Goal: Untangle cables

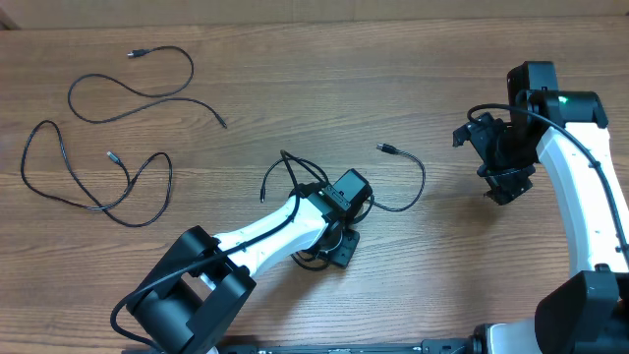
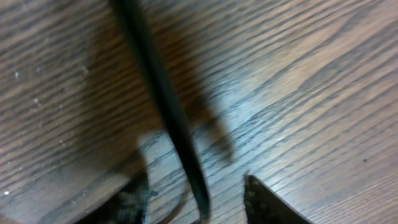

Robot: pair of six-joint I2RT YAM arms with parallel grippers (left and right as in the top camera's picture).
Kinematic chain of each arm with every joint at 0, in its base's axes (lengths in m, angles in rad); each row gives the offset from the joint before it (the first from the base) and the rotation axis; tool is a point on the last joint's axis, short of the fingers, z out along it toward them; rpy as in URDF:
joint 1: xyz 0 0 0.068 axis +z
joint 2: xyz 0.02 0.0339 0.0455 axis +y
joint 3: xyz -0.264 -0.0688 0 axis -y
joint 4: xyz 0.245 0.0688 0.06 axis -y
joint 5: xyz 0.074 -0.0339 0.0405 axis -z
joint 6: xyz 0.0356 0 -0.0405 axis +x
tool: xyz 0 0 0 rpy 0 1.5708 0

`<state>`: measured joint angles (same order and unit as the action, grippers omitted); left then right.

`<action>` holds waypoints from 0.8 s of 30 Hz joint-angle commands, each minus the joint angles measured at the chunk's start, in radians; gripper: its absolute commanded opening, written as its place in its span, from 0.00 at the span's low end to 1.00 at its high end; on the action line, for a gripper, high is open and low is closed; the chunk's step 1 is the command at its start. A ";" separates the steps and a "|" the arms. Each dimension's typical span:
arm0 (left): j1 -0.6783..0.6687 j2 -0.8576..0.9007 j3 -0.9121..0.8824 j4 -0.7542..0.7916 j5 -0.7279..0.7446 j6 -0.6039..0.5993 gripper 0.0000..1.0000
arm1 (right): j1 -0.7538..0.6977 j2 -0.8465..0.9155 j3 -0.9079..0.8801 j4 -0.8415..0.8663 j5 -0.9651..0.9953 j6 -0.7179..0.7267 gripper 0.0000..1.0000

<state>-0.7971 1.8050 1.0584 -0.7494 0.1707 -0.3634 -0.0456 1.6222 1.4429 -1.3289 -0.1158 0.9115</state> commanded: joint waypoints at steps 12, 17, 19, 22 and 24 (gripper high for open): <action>-0.004 0.009 -0.016 0.035 -0.021 -0.084 0.47 | -0.002 -0.009 0.017 0.000 0.002 -0.004 1.00; -0.004 0.009 -0.016 0.047 -0.021 -0.143 0.09 | -0.002 -0.009 0.017 0.000 0.002 -0.004 1.00; -0.004 0.009 -0.016 0.048 -0.021 -0.159 0.05 | -0.002 -0.009 0.017 0.000 0.002 -0.004 1.00; -0.004 0.009 -0.016 0.053 -0.021 -0.185 0.04 | -0.002 -0.009 0.017 0.000 0.002 -0.003 1.00; -0.004 0.009 -0.016 0.050 -0.014 -0.199 0.04 | -0.002 -0.009 0.017 0.000 0.002 -0.004 1.00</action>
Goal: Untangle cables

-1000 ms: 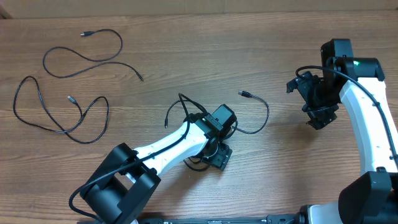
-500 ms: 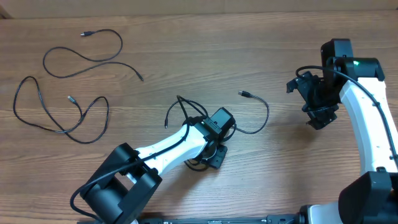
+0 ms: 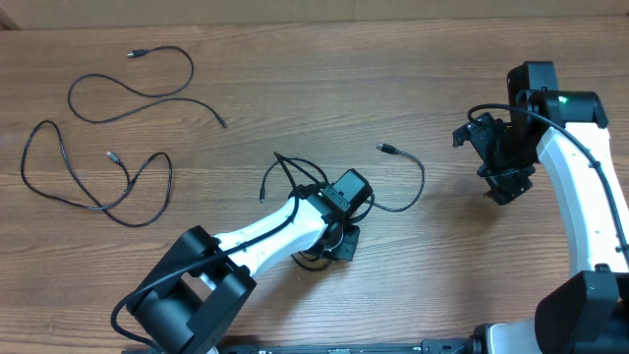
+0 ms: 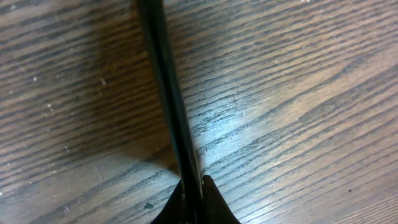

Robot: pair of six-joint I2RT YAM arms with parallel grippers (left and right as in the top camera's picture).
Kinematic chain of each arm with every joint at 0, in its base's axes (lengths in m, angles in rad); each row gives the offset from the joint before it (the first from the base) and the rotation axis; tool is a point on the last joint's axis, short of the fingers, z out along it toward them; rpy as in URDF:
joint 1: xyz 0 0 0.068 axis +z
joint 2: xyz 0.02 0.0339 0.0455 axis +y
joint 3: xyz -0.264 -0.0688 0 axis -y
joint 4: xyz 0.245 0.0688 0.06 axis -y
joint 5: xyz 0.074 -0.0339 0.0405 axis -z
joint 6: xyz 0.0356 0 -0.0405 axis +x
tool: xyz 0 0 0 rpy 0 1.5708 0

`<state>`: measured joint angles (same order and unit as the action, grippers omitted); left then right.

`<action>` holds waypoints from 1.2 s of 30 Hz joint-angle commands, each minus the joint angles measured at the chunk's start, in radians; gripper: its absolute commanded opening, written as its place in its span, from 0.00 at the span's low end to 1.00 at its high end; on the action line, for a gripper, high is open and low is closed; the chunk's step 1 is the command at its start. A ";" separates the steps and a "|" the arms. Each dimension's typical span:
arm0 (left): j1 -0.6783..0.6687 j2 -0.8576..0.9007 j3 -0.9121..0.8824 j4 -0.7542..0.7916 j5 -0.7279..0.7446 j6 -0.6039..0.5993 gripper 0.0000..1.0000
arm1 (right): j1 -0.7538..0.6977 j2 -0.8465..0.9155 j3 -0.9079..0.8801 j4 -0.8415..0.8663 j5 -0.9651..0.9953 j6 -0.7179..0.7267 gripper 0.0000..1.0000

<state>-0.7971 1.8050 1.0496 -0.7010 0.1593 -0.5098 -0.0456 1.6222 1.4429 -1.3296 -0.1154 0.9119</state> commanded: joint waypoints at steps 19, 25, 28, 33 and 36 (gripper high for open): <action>0.051 -0.225 0.065 -0.005 0.272 -0.075 0.04 | -0.002 -0.009 0.017 0.001 0.002 -0.004 1.00; 0.125 -0.460 0.065 -0.010 0.256 -0.207 0.04 | -0.002 -0.009 0.017 0.001 0.002 -0.004 1.00; 0.182 -0.570 0.065 -0.031 0.256 -0.293 0.04 | -0.002 -0.009 0.017 0.001 0.002 -0.004 1.00; 0.299 -0.743 0.065 -0.083 0.256 -0.499 0.04 | -0.002 -0.009 0.017 0.001 0.002 -0.004 1.00; 0.363 -0.833 0.065 -0.092 0.257 -0.531 0.04 | -0.002 -0.009 0.017 0.001 0.002 -0.004 1.00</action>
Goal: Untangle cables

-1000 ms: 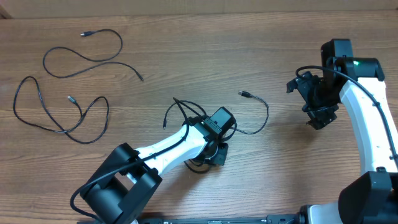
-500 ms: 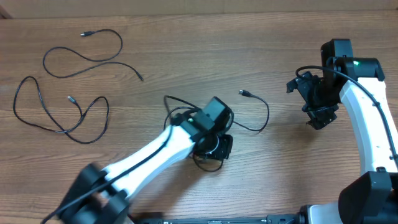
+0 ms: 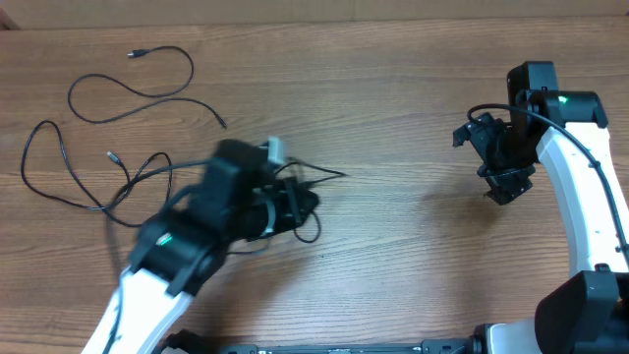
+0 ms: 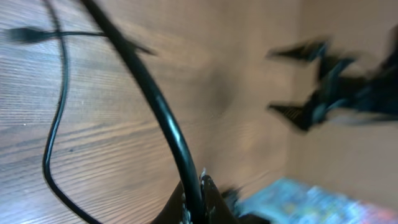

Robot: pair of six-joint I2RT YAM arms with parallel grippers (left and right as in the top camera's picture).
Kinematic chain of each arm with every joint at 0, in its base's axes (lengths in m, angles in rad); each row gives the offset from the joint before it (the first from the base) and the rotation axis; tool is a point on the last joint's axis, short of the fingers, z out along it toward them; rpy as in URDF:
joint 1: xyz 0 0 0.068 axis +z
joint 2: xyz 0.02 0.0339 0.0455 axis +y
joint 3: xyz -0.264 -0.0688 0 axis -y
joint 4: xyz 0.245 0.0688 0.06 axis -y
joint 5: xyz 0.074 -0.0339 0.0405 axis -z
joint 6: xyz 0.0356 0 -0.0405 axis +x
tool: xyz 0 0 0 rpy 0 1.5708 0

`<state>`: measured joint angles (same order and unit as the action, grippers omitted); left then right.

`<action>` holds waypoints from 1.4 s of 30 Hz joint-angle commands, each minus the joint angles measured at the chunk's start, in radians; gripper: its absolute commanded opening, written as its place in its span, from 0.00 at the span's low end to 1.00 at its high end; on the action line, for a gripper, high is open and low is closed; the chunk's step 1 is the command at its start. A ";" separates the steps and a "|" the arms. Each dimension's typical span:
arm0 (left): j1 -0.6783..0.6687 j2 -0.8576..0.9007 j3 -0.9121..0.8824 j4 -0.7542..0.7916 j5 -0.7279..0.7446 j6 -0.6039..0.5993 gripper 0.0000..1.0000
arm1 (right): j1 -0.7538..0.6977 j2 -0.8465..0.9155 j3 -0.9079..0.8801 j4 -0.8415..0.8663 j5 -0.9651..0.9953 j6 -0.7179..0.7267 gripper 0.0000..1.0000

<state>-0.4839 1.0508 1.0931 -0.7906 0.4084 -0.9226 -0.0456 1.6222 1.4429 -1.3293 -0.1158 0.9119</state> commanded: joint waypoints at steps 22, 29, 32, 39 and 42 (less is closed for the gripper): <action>0.140 -0.334 0.022 -0.017 -0.154 -0.351 0.04 | -0.002 -0.009 0.017 0.000 0.002 -0.004 1.00; 0.140 -0.378 0.022 -0.021 -0.440 -0.612 0.04 | -0.002 -0.009 0.017 0.000 0.002 -0.004 1.00; 0.140 -0.386 0.022 -0.025 -0.591 -0.678 0.04 | -0.002 -0.009 0.017 0.000 0.002 -0.004 1.00; 0.140 -0.386 0.022 -0.091 -1.059 -0.821 0.04 | -0.002 -0.009 0.017 0.000 0.002 -0.004 1.00; 0.140 -0.386 0.022 -0.142 -1.258 -0.821 0.04 | -0.002 -0.009 0.017 0.000 0.002 -0.004 1.00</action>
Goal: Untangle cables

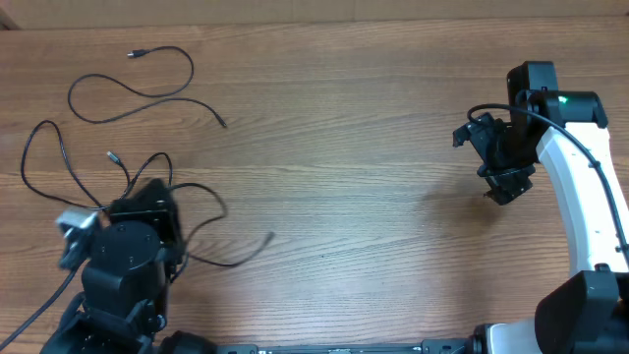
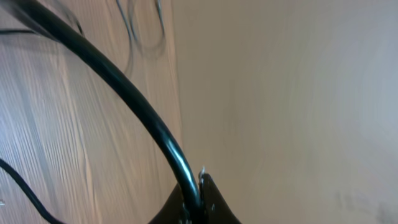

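My left gripper is shut on a thick black cable, which arcs up and to the left from the jaws; this view looks along the table toward a beige wall. In the overhead view the left arm is at the table's front left. The held cable loops out to its right and ends in a free tip on the wood. Two more black cables lie apart from each other at the far left and the left edge. My right gripper hangs at the far right, away from every cable.
The wooden table stretches between the two arms. The held cable's loop lies close to the strands of the left-edge cable near the left arm. A beige wall stands beyond the table's edge.
The left arm has moved from the table's centre-left to the front left with the cable still gripped. The cable's free end now lies further left and nearer. The right arm is unchanged.
At first my left gripper stood open astride a tangled cable at the table's centre. It was then shut on it. Later it held the cable raised at centre-left, and now it holds it at the front left beside the other cables. The right arm stayed put.
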Robot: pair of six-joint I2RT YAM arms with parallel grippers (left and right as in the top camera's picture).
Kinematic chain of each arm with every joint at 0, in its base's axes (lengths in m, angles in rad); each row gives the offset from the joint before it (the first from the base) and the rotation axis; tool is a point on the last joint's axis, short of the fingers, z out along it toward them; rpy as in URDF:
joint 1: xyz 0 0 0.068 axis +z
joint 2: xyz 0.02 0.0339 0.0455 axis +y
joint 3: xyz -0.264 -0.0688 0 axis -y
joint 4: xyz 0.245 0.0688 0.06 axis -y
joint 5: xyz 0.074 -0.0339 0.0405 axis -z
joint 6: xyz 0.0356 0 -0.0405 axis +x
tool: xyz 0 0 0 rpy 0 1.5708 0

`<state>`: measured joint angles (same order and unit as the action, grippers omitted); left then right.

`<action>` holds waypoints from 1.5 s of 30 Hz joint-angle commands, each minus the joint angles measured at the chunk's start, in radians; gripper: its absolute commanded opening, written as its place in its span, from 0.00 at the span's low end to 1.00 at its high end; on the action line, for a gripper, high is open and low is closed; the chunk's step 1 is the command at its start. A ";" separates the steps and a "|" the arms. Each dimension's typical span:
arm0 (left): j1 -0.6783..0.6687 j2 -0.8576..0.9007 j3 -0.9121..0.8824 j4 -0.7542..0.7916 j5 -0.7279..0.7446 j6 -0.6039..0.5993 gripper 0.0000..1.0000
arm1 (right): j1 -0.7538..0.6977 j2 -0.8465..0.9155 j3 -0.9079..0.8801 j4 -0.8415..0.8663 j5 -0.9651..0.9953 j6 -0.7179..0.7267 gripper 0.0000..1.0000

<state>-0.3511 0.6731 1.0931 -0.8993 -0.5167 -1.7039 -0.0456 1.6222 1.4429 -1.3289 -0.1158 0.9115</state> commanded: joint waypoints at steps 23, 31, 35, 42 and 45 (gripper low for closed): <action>0.295 0.025 0.021 -0.266 -0.973 0.207 0.04 | -0.002 -0.009 0.017 0.000 0.002 -0.004 1.00; 0.483 0.176 0.021 -0.221 -0.801 0.385 0.04 | -0.002 -0.009 0.017 0.000 0.002 -0.004 1.00; 0.562 0.293 0.021 -0.171 -0.791 0.448 0.04 | -0.002 -0.009 0.017 0.000 0.002 -0.004 1.00; 0.657 0.478 0.021 -0.153 -0.739 0.448 0.04 | -0.002 -0.009 0.017 0.000 0.002 -0.004 1.00; 0.700 0.535 0.021 -0.151 -0.706 0.447 0.04 | -0.002 -0.009 0.017 0.000 0.002 -0.004 1.00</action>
<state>0.3107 1.1660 1.0958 -1.0500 -1.2491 -1.2892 -0.0456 1.6222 1.4429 -1.3289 -0.1158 0.9119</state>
